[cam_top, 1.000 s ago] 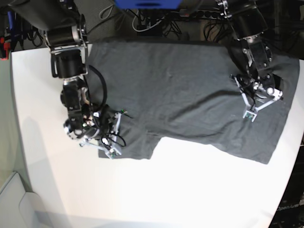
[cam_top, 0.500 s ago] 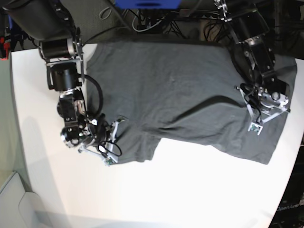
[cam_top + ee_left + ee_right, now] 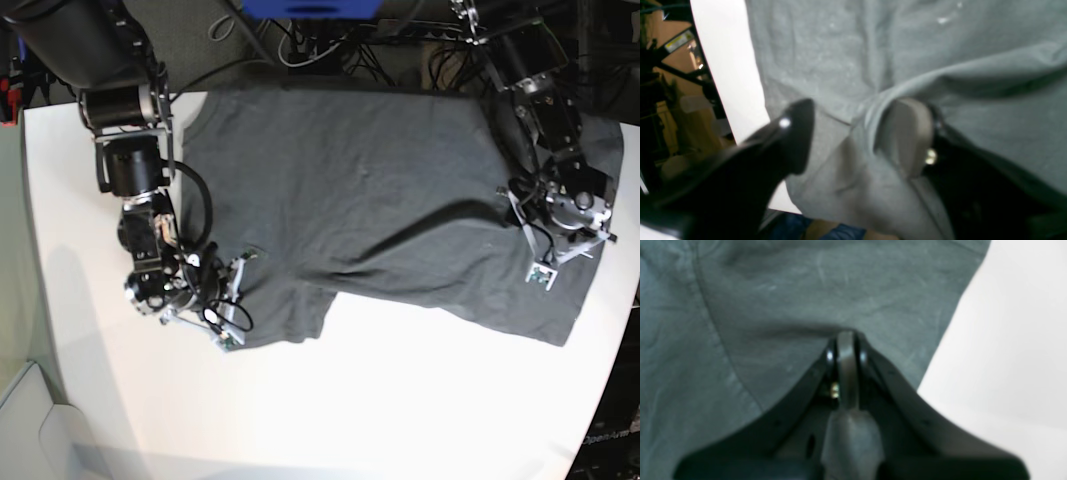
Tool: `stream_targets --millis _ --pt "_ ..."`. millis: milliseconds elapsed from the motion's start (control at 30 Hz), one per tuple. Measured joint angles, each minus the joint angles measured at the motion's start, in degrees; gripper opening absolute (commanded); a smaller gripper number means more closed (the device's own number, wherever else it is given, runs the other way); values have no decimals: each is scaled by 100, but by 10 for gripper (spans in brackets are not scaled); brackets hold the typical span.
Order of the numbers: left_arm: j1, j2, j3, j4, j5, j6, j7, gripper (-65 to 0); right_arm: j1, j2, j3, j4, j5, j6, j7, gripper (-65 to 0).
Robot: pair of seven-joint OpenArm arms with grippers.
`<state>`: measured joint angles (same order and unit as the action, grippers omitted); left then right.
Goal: Layout the t-shirt on the table in an organized manner, then fold the t-shirt properly
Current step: 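Drag the shirt edge with both grippers to straighten it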
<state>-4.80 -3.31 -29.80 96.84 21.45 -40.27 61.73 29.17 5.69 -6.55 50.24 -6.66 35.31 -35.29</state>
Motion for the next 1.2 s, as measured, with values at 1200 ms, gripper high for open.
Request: stream_targets --millis 1200 --pt "-1255 -883 -728 -1954 90 4 -498 -233 295 765 55 726 -122 -70 -179 -648"
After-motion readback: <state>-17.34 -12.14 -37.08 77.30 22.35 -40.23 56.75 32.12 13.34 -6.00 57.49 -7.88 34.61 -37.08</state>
